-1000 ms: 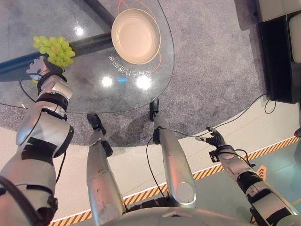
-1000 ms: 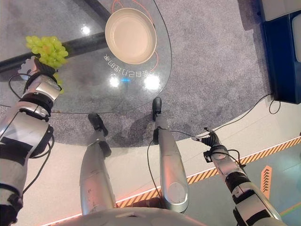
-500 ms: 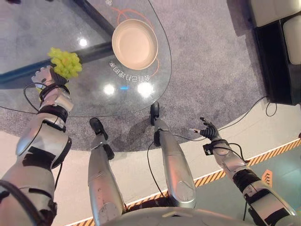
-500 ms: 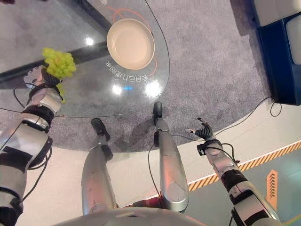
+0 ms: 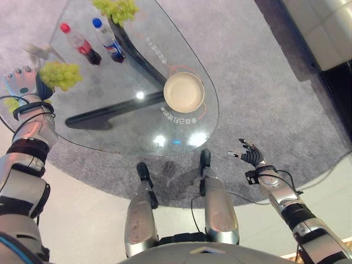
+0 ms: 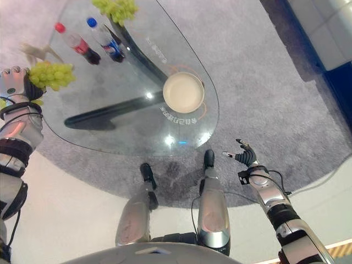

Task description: Pick up fruits into the plate

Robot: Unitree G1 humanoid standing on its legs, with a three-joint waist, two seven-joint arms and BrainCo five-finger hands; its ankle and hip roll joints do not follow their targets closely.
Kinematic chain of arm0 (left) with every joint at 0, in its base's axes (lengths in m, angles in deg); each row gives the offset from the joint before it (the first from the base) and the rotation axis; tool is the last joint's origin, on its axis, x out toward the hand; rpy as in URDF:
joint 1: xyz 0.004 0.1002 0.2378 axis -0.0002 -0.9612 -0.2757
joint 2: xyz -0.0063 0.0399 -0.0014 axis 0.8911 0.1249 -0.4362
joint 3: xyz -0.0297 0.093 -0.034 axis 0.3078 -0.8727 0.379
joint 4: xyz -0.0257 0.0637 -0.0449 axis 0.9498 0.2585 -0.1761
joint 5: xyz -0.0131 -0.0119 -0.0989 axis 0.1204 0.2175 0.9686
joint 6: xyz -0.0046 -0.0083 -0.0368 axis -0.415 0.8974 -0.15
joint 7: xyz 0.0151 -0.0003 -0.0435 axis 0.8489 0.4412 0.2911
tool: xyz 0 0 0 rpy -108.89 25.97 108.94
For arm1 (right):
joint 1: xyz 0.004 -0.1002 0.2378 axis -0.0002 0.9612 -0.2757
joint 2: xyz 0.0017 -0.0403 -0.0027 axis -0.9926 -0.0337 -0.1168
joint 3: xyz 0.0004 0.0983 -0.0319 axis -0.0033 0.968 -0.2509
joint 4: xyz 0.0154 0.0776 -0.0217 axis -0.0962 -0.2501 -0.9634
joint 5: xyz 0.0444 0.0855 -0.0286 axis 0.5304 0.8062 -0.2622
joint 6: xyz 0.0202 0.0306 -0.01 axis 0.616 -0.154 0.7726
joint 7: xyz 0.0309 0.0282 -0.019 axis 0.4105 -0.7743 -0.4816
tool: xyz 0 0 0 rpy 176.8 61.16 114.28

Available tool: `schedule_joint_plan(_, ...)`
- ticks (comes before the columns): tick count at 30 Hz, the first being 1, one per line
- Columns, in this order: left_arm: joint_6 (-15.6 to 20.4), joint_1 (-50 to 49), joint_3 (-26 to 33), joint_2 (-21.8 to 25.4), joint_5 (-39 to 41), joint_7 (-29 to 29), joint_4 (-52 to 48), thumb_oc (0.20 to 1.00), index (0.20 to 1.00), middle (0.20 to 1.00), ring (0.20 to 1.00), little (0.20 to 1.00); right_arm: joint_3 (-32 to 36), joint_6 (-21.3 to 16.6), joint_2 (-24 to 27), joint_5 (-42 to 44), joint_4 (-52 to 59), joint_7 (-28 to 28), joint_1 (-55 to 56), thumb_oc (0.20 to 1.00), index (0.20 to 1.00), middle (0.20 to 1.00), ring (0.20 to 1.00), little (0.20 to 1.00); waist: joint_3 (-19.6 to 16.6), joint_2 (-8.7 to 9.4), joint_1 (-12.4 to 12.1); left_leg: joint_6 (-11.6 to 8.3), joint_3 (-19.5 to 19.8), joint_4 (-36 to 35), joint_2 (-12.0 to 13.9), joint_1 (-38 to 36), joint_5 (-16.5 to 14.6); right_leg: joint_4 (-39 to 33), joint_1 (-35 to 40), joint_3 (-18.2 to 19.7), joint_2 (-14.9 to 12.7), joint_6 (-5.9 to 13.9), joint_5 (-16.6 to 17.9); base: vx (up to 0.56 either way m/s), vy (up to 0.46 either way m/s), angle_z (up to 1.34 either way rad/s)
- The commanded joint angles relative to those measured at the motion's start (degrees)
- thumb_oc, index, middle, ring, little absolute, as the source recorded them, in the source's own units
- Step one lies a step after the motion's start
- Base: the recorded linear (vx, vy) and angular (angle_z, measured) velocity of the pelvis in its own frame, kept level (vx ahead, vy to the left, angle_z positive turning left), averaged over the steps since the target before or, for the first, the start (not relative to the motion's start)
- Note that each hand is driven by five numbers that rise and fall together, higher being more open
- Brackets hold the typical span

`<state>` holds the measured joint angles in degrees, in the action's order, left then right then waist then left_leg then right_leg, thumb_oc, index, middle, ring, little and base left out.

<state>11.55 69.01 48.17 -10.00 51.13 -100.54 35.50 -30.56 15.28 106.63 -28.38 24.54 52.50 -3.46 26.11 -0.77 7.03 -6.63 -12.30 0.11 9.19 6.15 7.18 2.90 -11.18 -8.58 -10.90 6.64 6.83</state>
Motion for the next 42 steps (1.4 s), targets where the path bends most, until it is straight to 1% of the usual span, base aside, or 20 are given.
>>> schedule_joint_plan(1,2.0,-2.2,3.9,4.0,-3.8,-4.0,-1.6,0.2,0.2,0.2,0.2,0.2,2.0,-1.9,1.1,-1.5,2.5,2.1,3.7,1.0,1.0,1.0,1.0,1.0,-6.9,0.71,0.1,0.15,-0.3,3.7,-2.3,1.5,-4.8,3.7,3.5,-2.6,2.1,-0.62,-7.9,0.15,0.017,-0.01)
schedule_joint_plan(2,3.5,-3.4,4.5,4.6,-5.2,-4.6,-3.5,0.2,0.2,0.2,0.2,0.2,2.5,-2.0,1.0,-1.5,3.3,3.6,4.5,1.0,1.0,1.0,1.0,1.0,-8.2,0.7,0.0,0.09,-0.3,3.3,-2.2,0.5,-4.7,3.0,4.9,-2.8,1.9,-0.53,-7.8,0.08,0.007,0.0)
schedule_joint_plan(3,3.7,-3.6,4.6,4.8,-5.4,-4.7,-3.7,0.2,0.2,0.2,0.2,0.2,2.5,-2.1,1.0,-1.4,3.4,3.8,4.6,1.0,1.0,1.0,1.0,1.0,-8.3,0.71,0.0,0.08,-0.3,3.3,-2.2,0.3,-4.7,2.9,5.1,-2.8,1.9,-0.52,-7.8,0.07,0.004,0.01)
schedule_joint_plan(4,4.6,-5.0,5.6,5.3,-7.1,-4.6,-6.0,0.2,0.2,0.2,0.2,0.2,2.7,-1.2,1.1,-1.0,4.9,5.4,5.2,1.0,1.0,1.0,1.0,1.0,-9.2,0.7,-0.2,0.05,-0.3,3.0,-2.1,-0.5,-4.8,2.3,6.0,-3.0,1.7,-0.45,-7.6,0.02,0.007,0.04)
schedule_joint_plan(7,8.5,-6.0,4.9,7.8,-10.2,-4.8,-10.2,0.2,0.2,0.2,0.2,0.2,2.8,1.7,2.4,1.4,8.0,13.5,5.7,1.0,1.0,1.0,1.0,1.0,-10.9,0.72,-0.5,-0.24,-0.5,2.0,-1.5,-2.2,-4.6,0.7,8.1,-3.7,1.0,-0.09,-6.9,0.02,-0.01,0.05)
schedule_joint_plan(10,11.4,-5.9,2.8,11.3,-13.7,-3.2,-15.2,0.2,0.2,0.2,0.2,0.2,2.5,3.1,5.7,2.2,11.8,19.5,4.6,1.0,1.0,1.0,1.0,1.0,-12.2,1.03,-1.1,-0.68,-0.7,1.0,-0.8,-3.9,-4.2,-1.4,10.0,-4.5,0.5,0.6,-5.6,-0.01,-0.051,0.01)
schedule_joint_plan(12,12.7,-4.6,-0.9,14.3,-15.5,-1.3,-18.6,0.2,0.2,0.2,0.2,0.2,2.0,3.8,9.6,1.1,15.1,23.5,2.0,1.0,1.0,1.0,1.0,1.0,-13.1,1.07,-1.6,-1.01,-1.1,0.2,-0.3,-5.2,-4.0,-2.9,11.3,-5.5,0.0,1.11,-4.5,-0.01,-0.023,0.01)
schedule_joint_plan(13,13.0,-4.5,-1.1,14.5,-15.9,-1.3,-18.7,0.2,0.2,0.2,0.2,0.2,2.0,3.8,9.9,0.9,15.4,23.7,1.7,1.0,1.0,1.0,1.0,1.0,-13.2,1.07,-1.6,-1.03,-1.2,0.1,-0.3,-5.3,-3.9,-3.0,11.4,-5.5,0.0,1.15,-4.4,0.0,0.0,0.0)
schedule_joint_plan(14,13.9,-3.5,-3.4,15.8,-16.5,-0.6,-20.0,0.2,0.2,0.2,0.2,0.2,0.9,5.8,12.3,0.3,17.5,26.1,-1.8,1.0,1.0,1.0,1.0,1.0,-13.9,1.0,-1.9,-1.17,-1.5,-0.2,0.0,-6.0,-3.9,-3.5,12.0,-6.0,-0.3,1.38,-4.0,0.0,0.0,0.0)
schedule_joint_plan(17,14.9,-0.4,-7.9,17.6,-16.5,1.2,-22.9,0.2,0.2,0.2,0.2,0.2,-2.4,8.7,14.5,-0.8,20.0,29.1,-9.8,1.0,1.0,1.0,1.0,1.0,-14.8,1.07,-2.5,-1.24,-1.5,-0.7,0.0,-7.3,-3.8,-4.2,13.1,-6.3,-0.4,1.55,-3.6,0.03,0.004,-0.07)
schedule_joint_plan(18,15.2,2.3,-11.2,17.8,-16.4,2.7,-24.9,0.2,0.2,0.2,0.2,0.2,-6.3,12.6,14.6,0.9,21.1,31.1,-17.4,1.0,1.0,1.0,1.0,1.0,-15.5,1.13,-3.1,-1.16,-1.5,-0.9,0.0,-8.1,-4.1,-4.5,13.9,-6.5,-0.3,1.5,-3.5,0.05,0.006,-0.09)
schedule_joint_plan(20,16.5,5.0,-14.3,17.0,-16.3,3.3,-25.8,0.2,0.2,0.2,0.2,0.2,-10.0,15.6,13.3,3.9,21.7,33.6,-24.7,1.0,1.0,1.0,1.0,1.0,-16.5,1.19,-3.8,-1.02,-1.4,-1.0,0.0,-8.8,-4.3,-4.7,14.5,-6.8,-0.4,1.39,-3.6,0.06,0.001,-0.06)
schedule_joint_plan(21,16.8,6.3,-15.6,16.3,-16.4,4.2,-26.3,0.2,0.2,0.2,0.2,0.2,-11.7,17.3,12.2,4.8,21.5,34.2,-27.8,1.0,1.0,1.0,1.0,1.0,-16.9,1.23,-4.2,-0.96,-1.3,-1.0,0.0,-9.1,-4.4,-4.8,14.9,-6.9,-0.4,1.36,-3.6,0.07,-0.006,-0.02)
schedule_joint_plan(22,17.9,7.6,-17.2,15.0,-17.0,4.9,-26.8,0.2,0.2,0.2,0.2,0.2,-13.8,18.3,10.6,5.6,21.7,35.0,-31.1,1.0,1.0,1.0,1.0,1.0,-17.6,1.24,-4.7,-0.83,-1.2,-1.1,0.0,-9.4,-4.5,-4.9,15.3,-7.0,-0.5,1.31,-3.7,0.08,-0.012,-0.01)
schedule_joint_plan(25,19.5,9.8,-19.5,13.1,-18.0,6.1,-27.5,0.2,0.2,0.2,0.2,0.2,-16.6,21.0,7.9,7.6,22.4,35.3,-35.5,1.0,1.0,1.0,1.0,1.0,-18.5,1.4,-5.3,-0.61,-0.8,-1.4,-0.1,-10.0,-4.8,-5.2,16.0,-7.0,-0.5,1.28,-3.9,0.05,-0.013,0.01)
schedule_joint_plan(27,20.6,11.3,-20.8,11.9,-18.1,6.8,-28.3,0.2,0.2,0.2,0.2,0.2,-18.4,24.2,5.7,10.6,23.7,35.1,-37.9,1.0,1.0,1.0,1.0,1.0,-19.2,1.49,-5.6,-0.5,-0.7,-1.8,-0.1,-10.4,-4.9,-5.4,16.4,-6.8,-0.4,1.29,-4.1,0.05,-0.008,0.04)
schedule_joint_plan(30,22.2,12.3,-21.8,10.4,-18.0,6.0,-28.7,0.2,0.2,0.2,0.2,0.2,-20.0,27.4,3.0,14.1,25.2,34.1,-39.0,1.0,1.0,1.0,1.0,1.0,-20.0,1.59,-5.9,-0.49,-0.7,-2.1,0.0,-10.8,-4.9,-5.9,16.9,-6.8,-0.5,1.41,-4.0,0.05,-0.001,0.0)
schedule_joint_plan(34,24.4,12.8,-22.0,9.5,-18.3,6.0,-30.8,0.2,0.2,0.2,0.2,0.2,-20.6,31.6,0.7,21.5,27.4,32.1,-38.6,1.0,1.0,1.0,1.0,1.0,-20.6,1.71,-6.1,-0.53,-0.8,-2.1,0.3,-11.1,-4.9,-6.3,17.3,-6.7,-0.6,1.57,-3.9,0.04,-0.005,0.0)
schedule_joint_plan(38,25.4,13.4,-23.1,9.4,-18.3,6.8,-33.3,0.2,0.2,0.2,0.2,0.2,-21.0,34.2,-1.2,26.6,28.9,30.0,-36.7,1.0,1.0,1.0,1.0,1.0,-21.0,1.76,-6.1,-0.58,-1.0,-2.3,0.4,-11.3,-5.0,-6.4,17.4,-6.7,-0.8,1.89,-3.8,0.01,-0.001,0.0)
schedule_joint_plan(42,26.8,13.1,-23.4,9.6,-19.0,7.1,-35.7,0.2,0.2,0.2,0.2,0.2,-21.1,35.7,-1.8,30.5,29.8,29.1,-34.8,1.0,1.0,1.0,1.0,1.0,-21.1,1.76,-6.0,-0.48,-1.3,-2.2,0.5,-11.5,-5.2,-6.5,17.4,-6.6,-1.0,2.1,-3.7,0.0,0.0,0.0)
